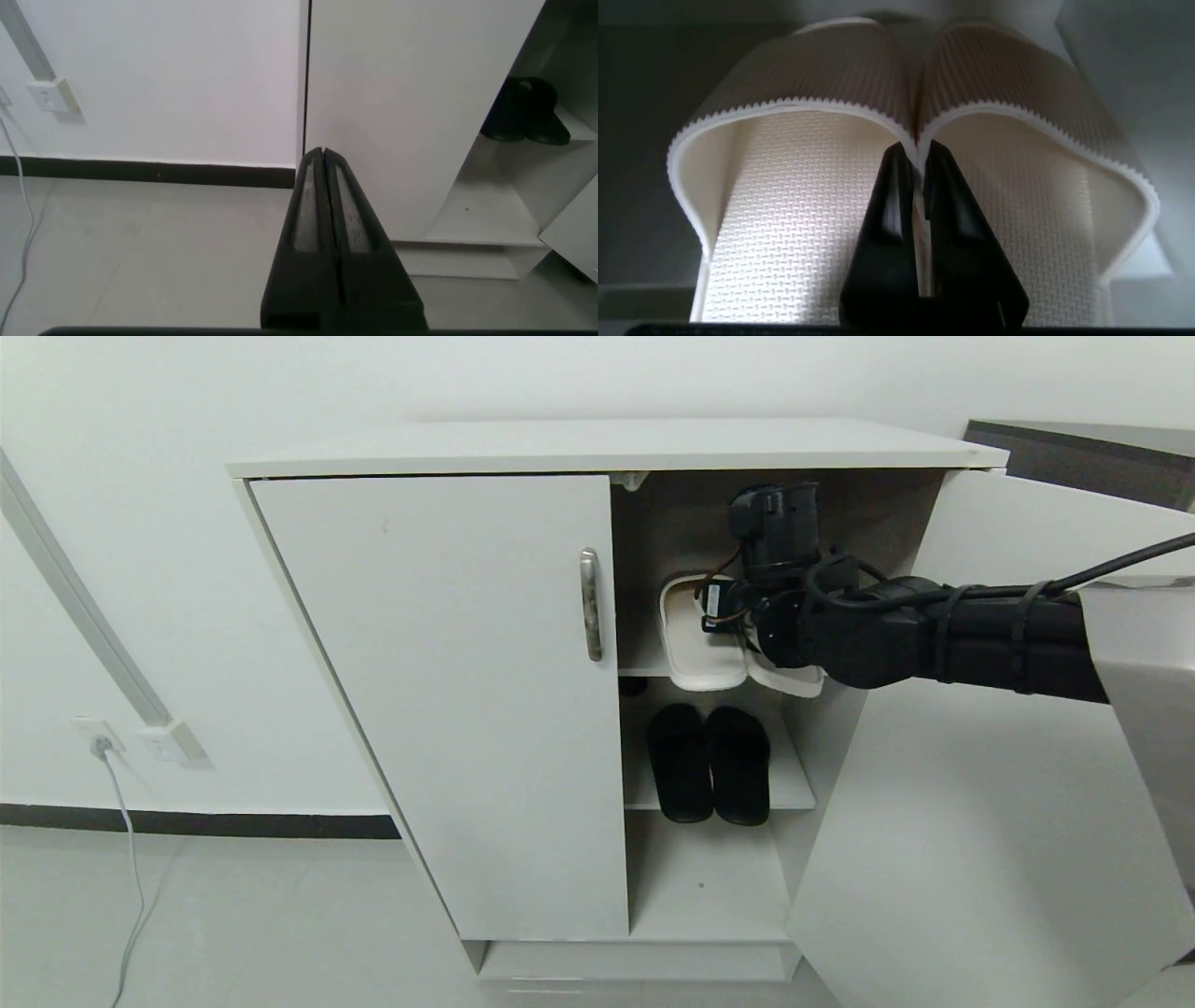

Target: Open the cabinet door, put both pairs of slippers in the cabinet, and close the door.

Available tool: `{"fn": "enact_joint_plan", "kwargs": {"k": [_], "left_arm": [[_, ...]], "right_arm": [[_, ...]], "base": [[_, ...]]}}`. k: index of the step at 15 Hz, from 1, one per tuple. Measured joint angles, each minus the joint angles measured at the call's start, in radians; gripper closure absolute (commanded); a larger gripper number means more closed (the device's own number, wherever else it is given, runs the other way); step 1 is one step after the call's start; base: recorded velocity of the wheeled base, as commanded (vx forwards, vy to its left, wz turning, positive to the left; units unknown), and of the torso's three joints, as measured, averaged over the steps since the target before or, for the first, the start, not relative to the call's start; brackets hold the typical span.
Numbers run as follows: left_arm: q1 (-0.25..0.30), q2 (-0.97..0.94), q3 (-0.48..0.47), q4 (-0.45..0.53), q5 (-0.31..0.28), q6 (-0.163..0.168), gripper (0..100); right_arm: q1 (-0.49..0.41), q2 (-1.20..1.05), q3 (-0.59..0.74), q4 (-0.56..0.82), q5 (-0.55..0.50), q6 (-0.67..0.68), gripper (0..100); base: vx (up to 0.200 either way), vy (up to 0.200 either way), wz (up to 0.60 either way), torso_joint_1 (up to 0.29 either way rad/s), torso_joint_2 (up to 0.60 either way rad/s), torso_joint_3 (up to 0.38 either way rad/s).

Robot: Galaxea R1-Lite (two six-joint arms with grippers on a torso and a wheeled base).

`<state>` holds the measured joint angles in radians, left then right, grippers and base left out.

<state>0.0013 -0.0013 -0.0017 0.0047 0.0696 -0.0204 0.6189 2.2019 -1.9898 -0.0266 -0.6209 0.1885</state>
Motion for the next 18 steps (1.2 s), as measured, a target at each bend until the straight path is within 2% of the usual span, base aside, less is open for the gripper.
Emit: {"fn": "enact_joint_plan", "kwargs": {"k": [16, 17, 18], "left_arm": [[0.0, 0.0, 0.0, 0.0, 0.004, -0.002, 100], [0.0, 0.0, 0.0, 0.0, 0.004, -0.002, 100], [0.0, 0.0, 0.0, 0.0, 0.004, -0.002, 100]], "right_arm": [[-0.016, 0.056, -0.009, -0.03, -0.012, -0.001, 100], [-0.018, 0.057, -0.009, -0.03, -0.011, -0.002, 0], [-0.018, 0.058, -0.01, -0.03, -0.011, -0.004, 0]], "base": [[0.0, 0.0, 0.0, 0.0, 0.0, 0.0], [0.0, 0.0, 0.0, 0.0, 0.0, 0.0], [0.0, 0.0, 0.0, 0.0, 0.0, 0.0]]}}
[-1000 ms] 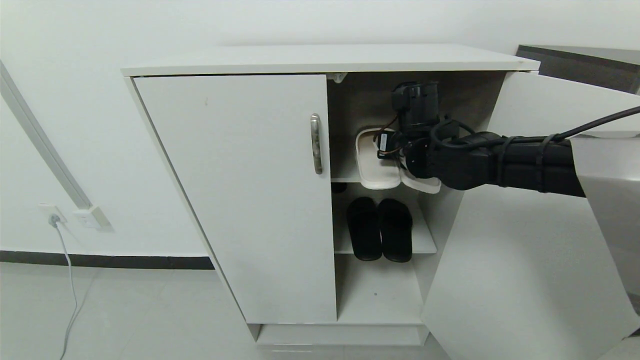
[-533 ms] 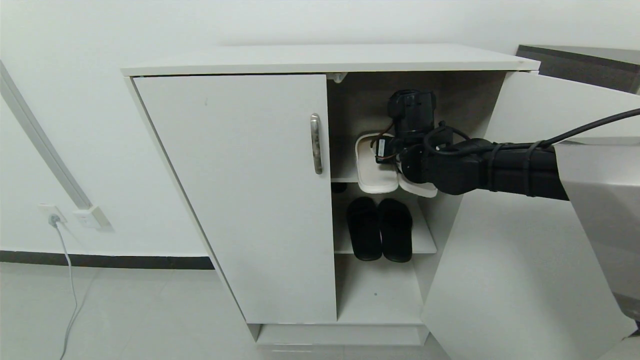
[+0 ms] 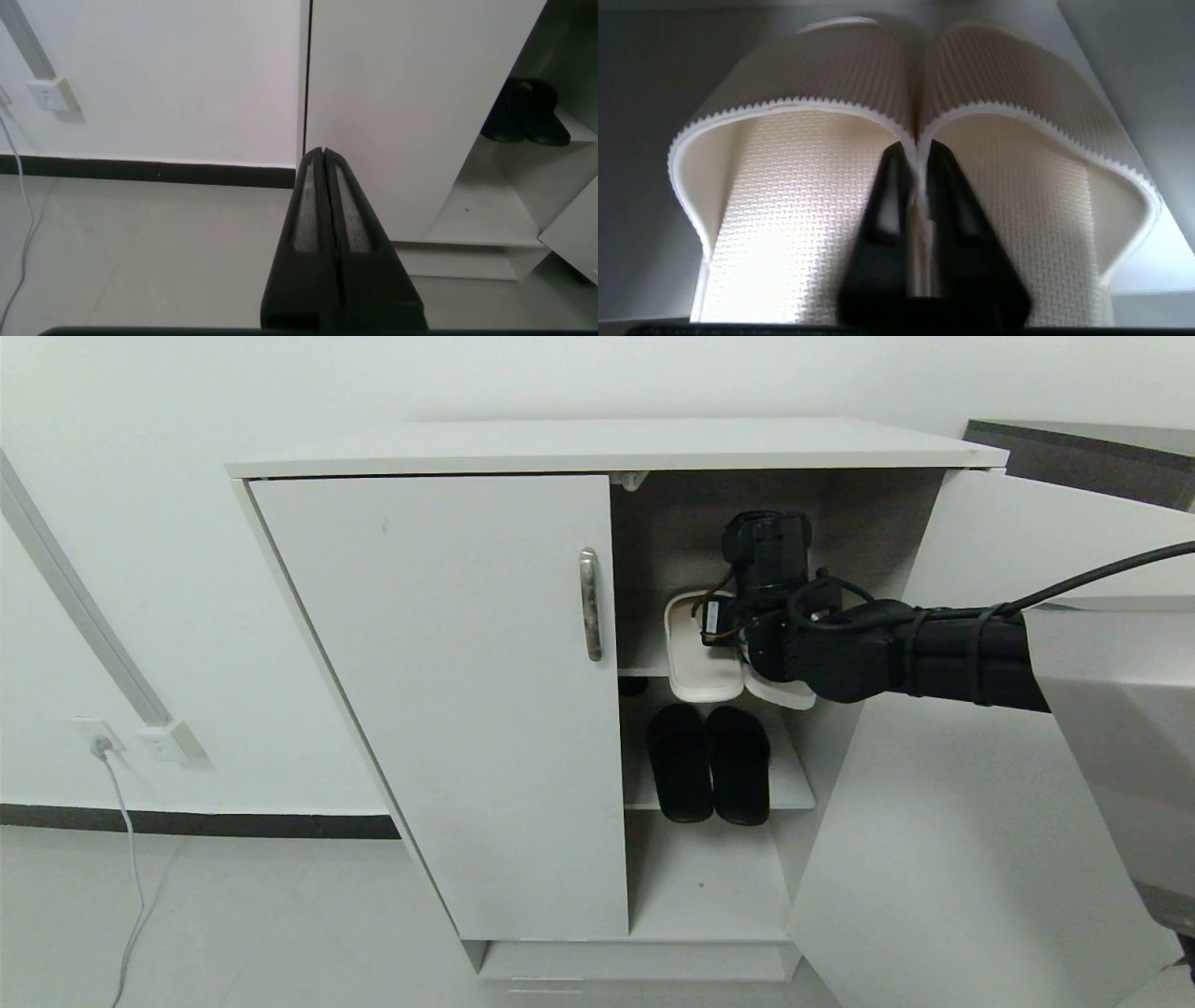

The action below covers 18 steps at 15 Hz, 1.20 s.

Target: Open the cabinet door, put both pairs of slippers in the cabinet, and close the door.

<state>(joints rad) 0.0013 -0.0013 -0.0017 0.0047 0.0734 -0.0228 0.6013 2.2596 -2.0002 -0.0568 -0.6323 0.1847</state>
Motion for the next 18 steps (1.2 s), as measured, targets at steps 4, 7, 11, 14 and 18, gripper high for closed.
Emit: {"fn": "enact_joint_plan", "kwargs": {"k": [4, 7, 11, 14, 18], "left_arm": [[0.0, 0.0, 0.0, 0.0, 0.0, 0.0, 100], [0.0, 0.0, 0.0, 0.0, 0.0, 0.0, 100], [0.0, 0.0, 0.0, 0.0, 0.0, 0.0, 100], [0.0, 0.0, 0.0, 0.0, 0.0, 0.0, 100], [0.0, 0.0, 0.0, 0.0, 0.0, 0.0, 100]], "right_arm": [[-0.001, 0.0, 0.002, 0.008, 0.0, -0.004, 0], [0.004, -0.003, 0.015, 0.009, -0.001, 0.0, 0], [0.021, -0.039, 0.066, 0.009, -0.008, 0.002, 0], [0.039, -0.093, 0.145, 0.002, -0.008, 0.004, 0], [0.062, -0.174, 0.232, -0.001, -0.008, 0.01, 0]], "base": [[0.0, 0.0, 0.0, 0.0, 0.0, 0.0], [0.0, 0.0, 0.0, 0.0, 0.0, 0.0], [0.0, 0.0, 0.0, 0.0, 0.0, 0.0], [0.0, 0.0, 0.0, 0.0, 0.0, 0.0], [0.0, 0.0, 0.0, 0.0, 0.0, 0.0]]}}
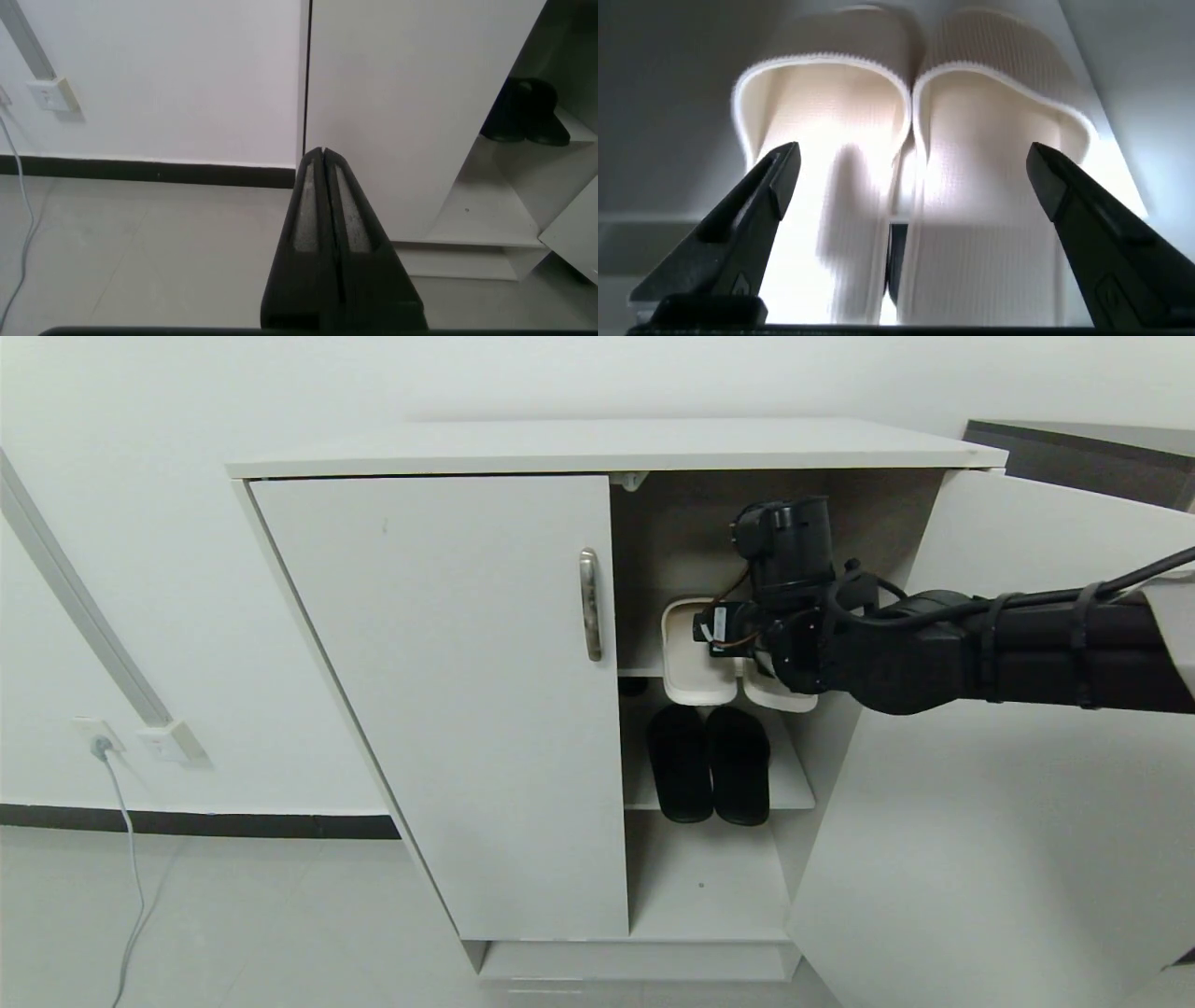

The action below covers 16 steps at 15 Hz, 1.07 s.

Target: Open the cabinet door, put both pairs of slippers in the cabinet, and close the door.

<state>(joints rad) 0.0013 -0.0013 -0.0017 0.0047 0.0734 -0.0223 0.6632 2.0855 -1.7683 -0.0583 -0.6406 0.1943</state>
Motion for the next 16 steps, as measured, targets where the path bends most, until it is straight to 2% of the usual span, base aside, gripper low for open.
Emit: {"fn": "enact_joint_plan", "kwargs": {"k": [3, 6, 10, 11, 16], "left_arm": [[0.0, 0.0, 0.0, 0.0, 0.0, 0.001, 100], [0.0, 0.0, 0.0, 0.0, -0.001, 0.003, 100], [0.0, 0.0, 0.0, 0.0, -0.002, 0.003, 100], [0.0, 0.0, 0.0, 0.0, -0.003, 0.005, 100], [0.0, 0.0, 0.0, 0.0, -0.005, 0.004, 100]], "right_arm": [[0.027, -0.081, 0.109, -0.005, 0.0, 0.022, 0], [0.08, -0.18, 0.284, -0.074, 0.014, 0.035, 0], [0.174, -0.304, 0.593, -0.388, 0.047, -0.014, 0], [0.191, -0.324, 0.647, -0.452, 0.054, -0.031, 100], [0.209, -0.355, 0.738, -0.492, 0.075, -0.035, 100]], "base": [[0.0, 0.0, 0.0, 0.0, 0.0, 0.0], [0.0, 0.0, 0.0, 0.0, 0.0, 0.0], [0.0, 0.0, 0.0, 0.0, 0.0, 0.0], [0.0, 0.0, 0.0, 0.0, 0.0, 0.0], [0.0, 0.0, 0.0, 0.0, 0.0, 0.0]]}}
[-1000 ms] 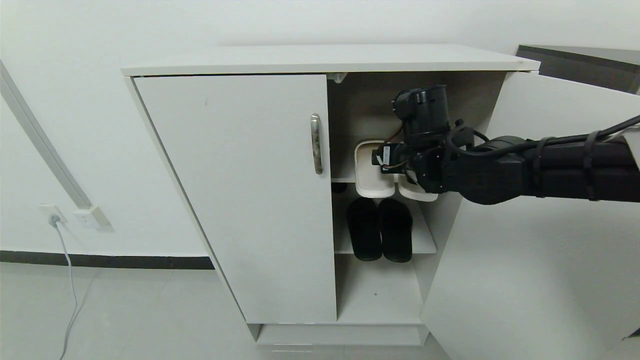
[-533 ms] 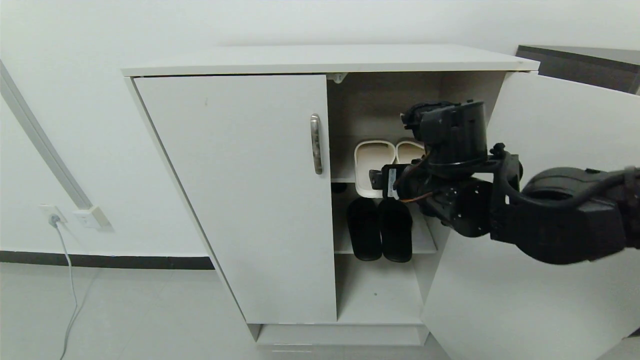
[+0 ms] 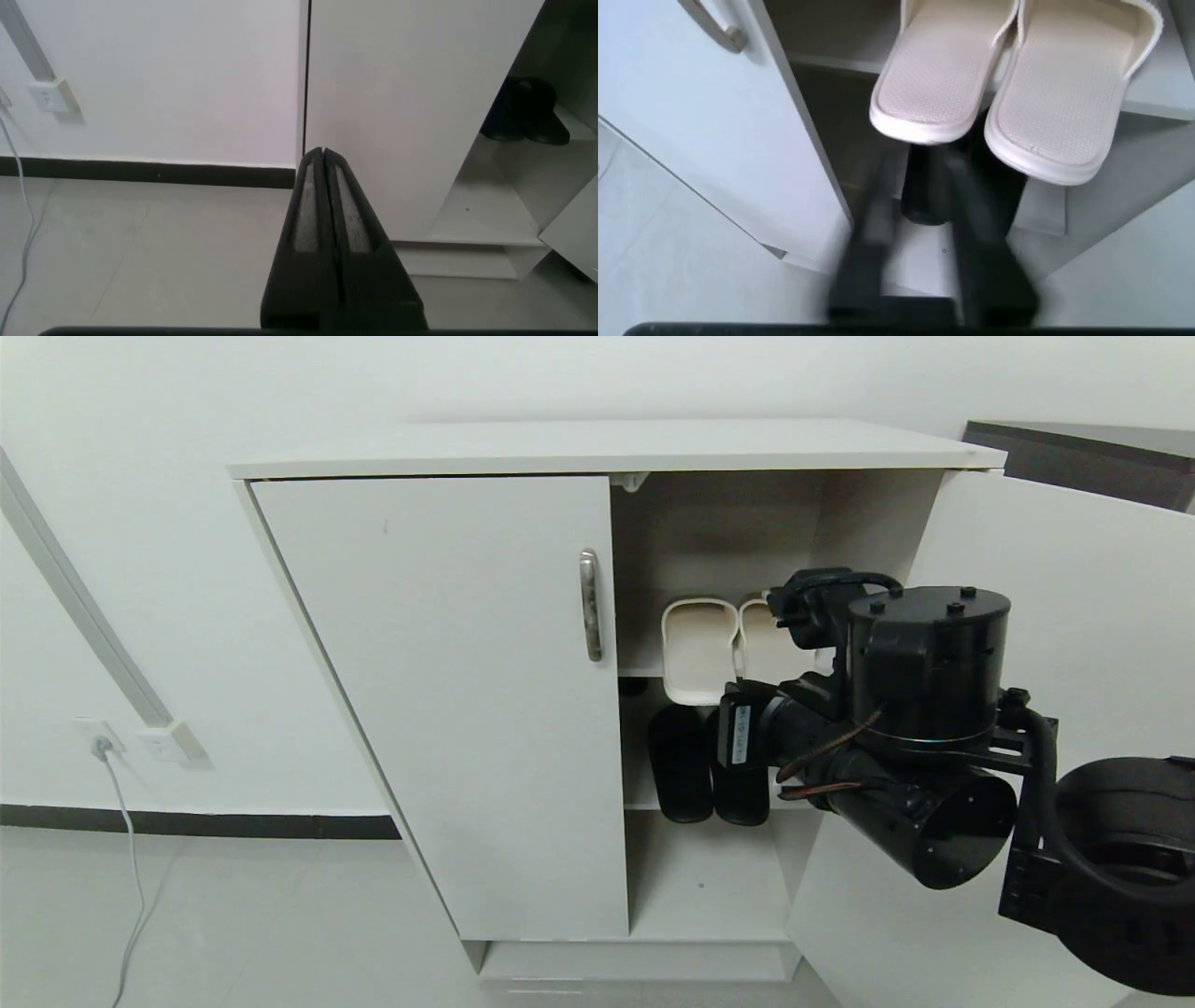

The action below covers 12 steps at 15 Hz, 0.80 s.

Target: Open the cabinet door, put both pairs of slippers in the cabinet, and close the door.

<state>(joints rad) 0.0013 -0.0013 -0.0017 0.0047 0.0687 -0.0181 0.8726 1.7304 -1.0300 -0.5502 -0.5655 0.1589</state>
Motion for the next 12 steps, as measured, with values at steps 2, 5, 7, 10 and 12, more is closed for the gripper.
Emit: {"fn": "enact_joint_plan", "kwargs": {"k": [2, 5, 7, 10, 12], "left_arm": [[0.0, 0.0, 0.0, 0.0, 0.0, 0.0, 100], [0.0, 0.0, 0.0, 0.0, 0.0, -0.001, 100], [0.0, 0.0, 0.0, 0.0, 0.0, -0.001, 100], [0.0, 0.0, 0.0, 0.0, 0.0, -0.001, 100], [0.0, 0.0, 0.0, 0.0, 0.0, -0.001, 100]], "right_arm": [[0.0, -0.001, 0.007, 0.0, 0.0, 0.0, 100], [0.001, 0.001, 0.01, 0.0, -0.001, -0.001, 100], [0.003, 0.005, 0.011, 0.0, -0.001, -0.001, 100], [0.003, 0.011, 0.016, -0.001, -0.002, 0.0, 100], [0.005, 0.014, 0.02, -0.001, -0.003, 0.004, 100]], "base": [[0.0, 0.0, 0.0, 0.0, 0.0, 0.0], [0.0, 0.0, 0.0, 0.0, 0.0, 0.0], [0.0, 0.0, 0.0, 0.0, 0.0, 0.0], [-0.2, 0.0, 0.0, 0.002, 0.0, 0.001], [-0.2, 0.0, 0.0, -0.005, 0.0, 0.002]]}}
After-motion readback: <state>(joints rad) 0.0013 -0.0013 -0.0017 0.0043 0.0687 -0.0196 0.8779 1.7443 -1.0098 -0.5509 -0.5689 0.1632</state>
